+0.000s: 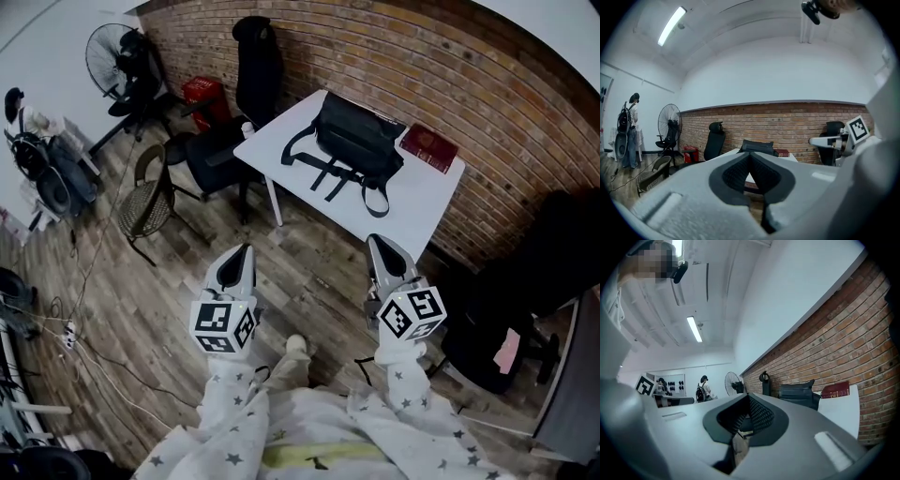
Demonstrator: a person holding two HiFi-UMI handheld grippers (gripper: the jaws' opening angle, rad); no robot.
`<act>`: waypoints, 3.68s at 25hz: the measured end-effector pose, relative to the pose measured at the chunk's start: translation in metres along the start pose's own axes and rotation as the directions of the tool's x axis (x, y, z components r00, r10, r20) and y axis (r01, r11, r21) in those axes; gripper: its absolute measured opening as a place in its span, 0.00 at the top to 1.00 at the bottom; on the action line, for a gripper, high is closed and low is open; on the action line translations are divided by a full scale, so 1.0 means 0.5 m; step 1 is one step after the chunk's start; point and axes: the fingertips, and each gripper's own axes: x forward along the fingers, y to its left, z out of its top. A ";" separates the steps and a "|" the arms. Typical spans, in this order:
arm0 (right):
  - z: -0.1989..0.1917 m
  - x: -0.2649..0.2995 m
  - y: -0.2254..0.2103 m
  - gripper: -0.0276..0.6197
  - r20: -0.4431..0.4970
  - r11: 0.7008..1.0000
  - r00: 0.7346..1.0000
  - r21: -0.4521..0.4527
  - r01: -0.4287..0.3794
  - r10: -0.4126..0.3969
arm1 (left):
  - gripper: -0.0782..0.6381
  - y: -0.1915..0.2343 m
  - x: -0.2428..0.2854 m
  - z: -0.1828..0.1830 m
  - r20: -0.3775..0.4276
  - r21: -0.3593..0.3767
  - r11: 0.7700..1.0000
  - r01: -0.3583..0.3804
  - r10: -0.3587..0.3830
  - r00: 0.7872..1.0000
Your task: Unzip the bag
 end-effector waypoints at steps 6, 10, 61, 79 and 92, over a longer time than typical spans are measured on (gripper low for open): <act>-0.014 0.093 -0.029 0.95 -0.013 0.999 0.999 0.015 0.045 -0.045 | 0.89 0.062 0.100 0.000 -0.019 -0.013 0.999 0.049 -0.049 0.999; -0.026 0.148 -0.045 0.95 -0.020 0.997 0.997 0.020 0.075 -0.075 | 0.89 0.103 0.157 -0.002 -0.030 -0.021 0.997 0.075 -0.076 0.997; -0.067 0.652 -0.461 0.95 -0.094 0.975 0.985 0.158 0.158 -0.145 | 0.89 0.214 0.882 0.011 -0.115 -0.072 0.967 0.245 -0.252 0.961; -0.152 0.787 -0.442 0.94 -0.196 0.972 0.973 0.177 0.158 -0.122 | 0.87 0.233 1.076 -0.010 -0.188 -0.080 0.890 0.448 -0.455 0.870; -0.243 0.907 -0.446 0.81 -0.207 0.926 0.950 0.251 0.282 -0.233 | 0.69 0.184 1.203 -0.037 -0.214 -0.113 0.705 0.700 -0.705 0.676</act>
